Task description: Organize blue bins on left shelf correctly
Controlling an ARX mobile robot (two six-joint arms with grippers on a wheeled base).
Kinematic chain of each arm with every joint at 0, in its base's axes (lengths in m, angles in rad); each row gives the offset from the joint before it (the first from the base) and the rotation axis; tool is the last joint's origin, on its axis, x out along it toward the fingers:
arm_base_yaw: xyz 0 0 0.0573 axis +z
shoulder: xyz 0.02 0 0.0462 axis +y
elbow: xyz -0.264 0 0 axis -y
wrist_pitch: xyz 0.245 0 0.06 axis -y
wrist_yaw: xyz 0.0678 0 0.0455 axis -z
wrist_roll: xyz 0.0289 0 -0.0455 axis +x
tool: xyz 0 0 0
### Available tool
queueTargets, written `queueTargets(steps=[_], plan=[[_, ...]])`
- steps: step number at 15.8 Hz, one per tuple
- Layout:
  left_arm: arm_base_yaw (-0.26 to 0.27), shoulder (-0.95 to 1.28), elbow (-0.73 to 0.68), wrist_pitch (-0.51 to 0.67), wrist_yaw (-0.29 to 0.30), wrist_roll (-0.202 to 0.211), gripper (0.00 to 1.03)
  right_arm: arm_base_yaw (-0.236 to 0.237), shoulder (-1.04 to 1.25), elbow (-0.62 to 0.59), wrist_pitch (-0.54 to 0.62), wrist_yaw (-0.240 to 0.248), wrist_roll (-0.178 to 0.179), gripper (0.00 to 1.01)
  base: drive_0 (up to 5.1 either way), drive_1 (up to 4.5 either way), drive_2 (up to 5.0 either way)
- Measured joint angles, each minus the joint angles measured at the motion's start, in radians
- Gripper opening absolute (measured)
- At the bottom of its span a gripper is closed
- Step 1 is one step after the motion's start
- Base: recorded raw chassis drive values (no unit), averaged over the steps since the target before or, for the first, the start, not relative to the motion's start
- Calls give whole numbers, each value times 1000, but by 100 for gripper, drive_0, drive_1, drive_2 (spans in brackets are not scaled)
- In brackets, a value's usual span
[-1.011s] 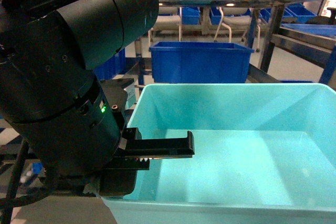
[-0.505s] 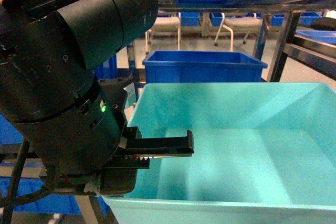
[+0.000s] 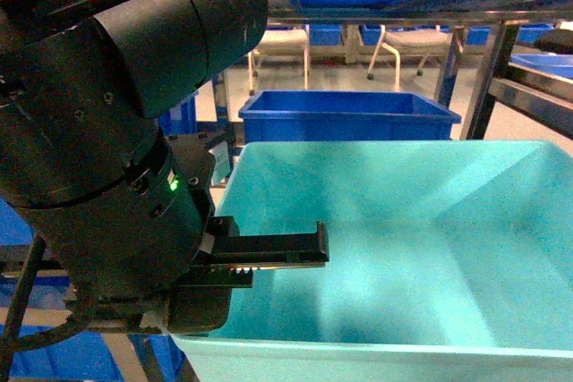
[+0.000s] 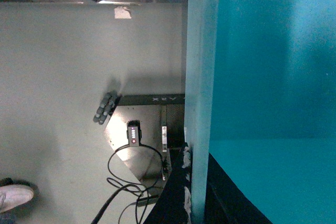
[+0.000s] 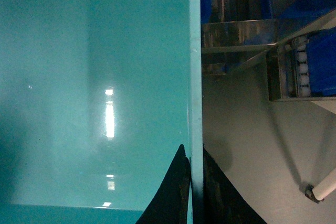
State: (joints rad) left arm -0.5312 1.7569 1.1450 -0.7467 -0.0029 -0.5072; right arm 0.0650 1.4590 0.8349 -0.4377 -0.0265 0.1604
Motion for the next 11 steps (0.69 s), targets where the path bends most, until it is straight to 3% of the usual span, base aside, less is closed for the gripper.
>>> queueTargets(steps=[11], plan=[[-13,-10,-7,-26,7,-13,2,0,-1,0,-3,0,0,2,5,23,-13]])
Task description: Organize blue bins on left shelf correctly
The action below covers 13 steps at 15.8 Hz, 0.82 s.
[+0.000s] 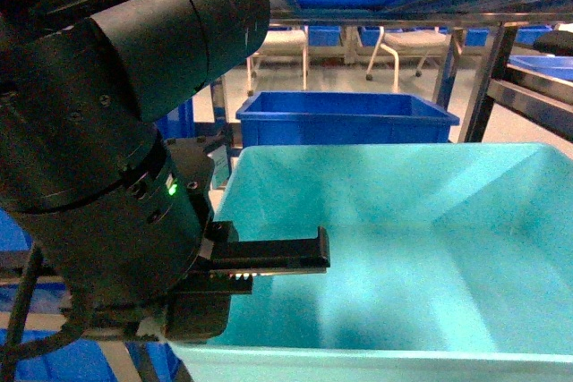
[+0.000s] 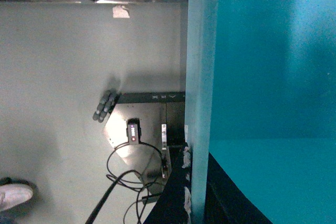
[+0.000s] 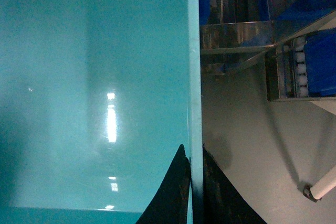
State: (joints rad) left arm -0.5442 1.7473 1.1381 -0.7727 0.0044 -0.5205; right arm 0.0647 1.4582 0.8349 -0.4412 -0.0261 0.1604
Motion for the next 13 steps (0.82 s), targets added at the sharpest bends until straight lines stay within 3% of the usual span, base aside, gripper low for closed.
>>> queueTargets(steps=[1,2,4,6,9,13], plan=[[-23,-38,-34,-29,12,-40,2,0,-1,0,-8,-6,-6,2,0,0,0],[-100,-159,-177,-67,26,-194,2,-5,-58,-106,-78,-60,-29,2,0,0,0],[-112,-138,-257,-15,76,-247,2,10,-74,-216,-33,-56,-27,2,0,0,0],[-120,-104,-261,17,74,-236,2,28,-43,-222,2,-21,-31,2,0,0,0],[-95,-13,-243,71,81,-293,2,48,64,-198,42,6,-40,2,0,0,0],[-30,63,-167,66,70,-271,2,58,180,-124,138,0,-55,2,0,0,0]])
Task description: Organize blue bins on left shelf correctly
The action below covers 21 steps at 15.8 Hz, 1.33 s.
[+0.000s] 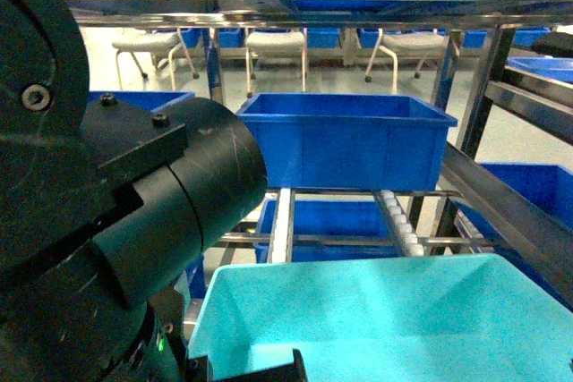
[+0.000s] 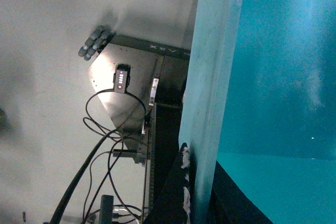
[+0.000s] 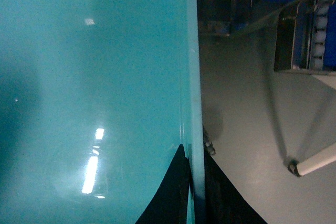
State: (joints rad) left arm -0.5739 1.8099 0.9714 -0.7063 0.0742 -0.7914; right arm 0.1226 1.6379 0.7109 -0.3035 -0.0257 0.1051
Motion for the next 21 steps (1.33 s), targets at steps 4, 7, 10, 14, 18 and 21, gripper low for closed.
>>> queueTargets(steps=[4,7,10,14,18,21], plan=[[65,81,61,27,16,43,2,5,79,69,106,10,-46,2,0,0,0],[99,163,137,47,24,161,2,8,143,86,250,21,-114,2,0,0,0],[116,225,200,71,15,270,2,0,196,98,293,24,-126,2,0,0,0],[132,290,292,48,0,322,2,-13,288,140,321,20,-128,2,0,0,0],[143,362,367,31,-11,347,2,-13,367,218,289,14,-117,2,0,0,0],[157,414,426,8,-7,355,2,-13,423,293,257,12,-117,2,0,0,0]])
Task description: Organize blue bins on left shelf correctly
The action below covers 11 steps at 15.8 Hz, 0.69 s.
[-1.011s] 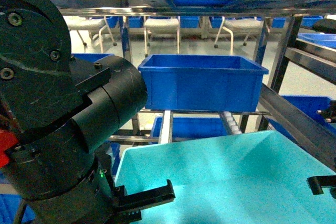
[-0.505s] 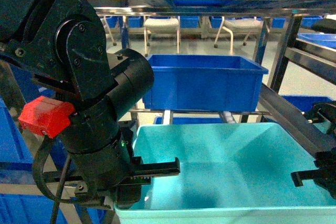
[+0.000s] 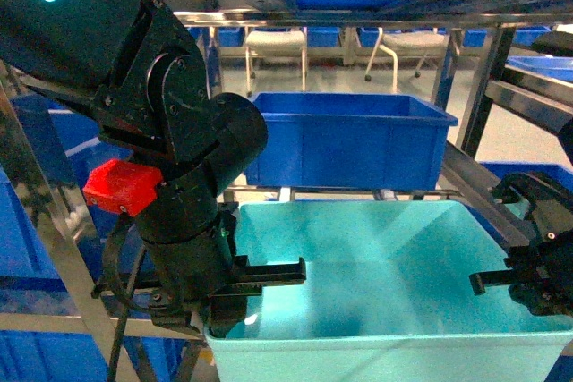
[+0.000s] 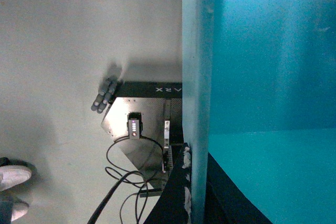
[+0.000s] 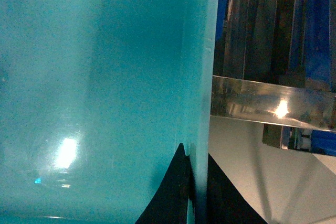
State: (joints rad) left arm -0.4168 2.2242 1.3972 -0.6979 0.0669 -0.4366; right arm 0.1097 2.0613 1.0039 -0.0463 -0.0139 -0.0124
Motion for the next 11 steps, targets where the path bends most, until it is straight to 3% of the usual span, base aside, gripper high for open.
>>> queueTargets(steps=[3,6,11], plan=[[7,45,61,-35,2,11,2,-7,47,71,-53,-5,2,2,0,0,0],[41,127,227,-128,2,48,2,-5,121,207,-146,-8,47,2,0,0,0],[43,155,274,-147,3,23,2,-5,158,265,-172,3,45,2,0,0,0]])
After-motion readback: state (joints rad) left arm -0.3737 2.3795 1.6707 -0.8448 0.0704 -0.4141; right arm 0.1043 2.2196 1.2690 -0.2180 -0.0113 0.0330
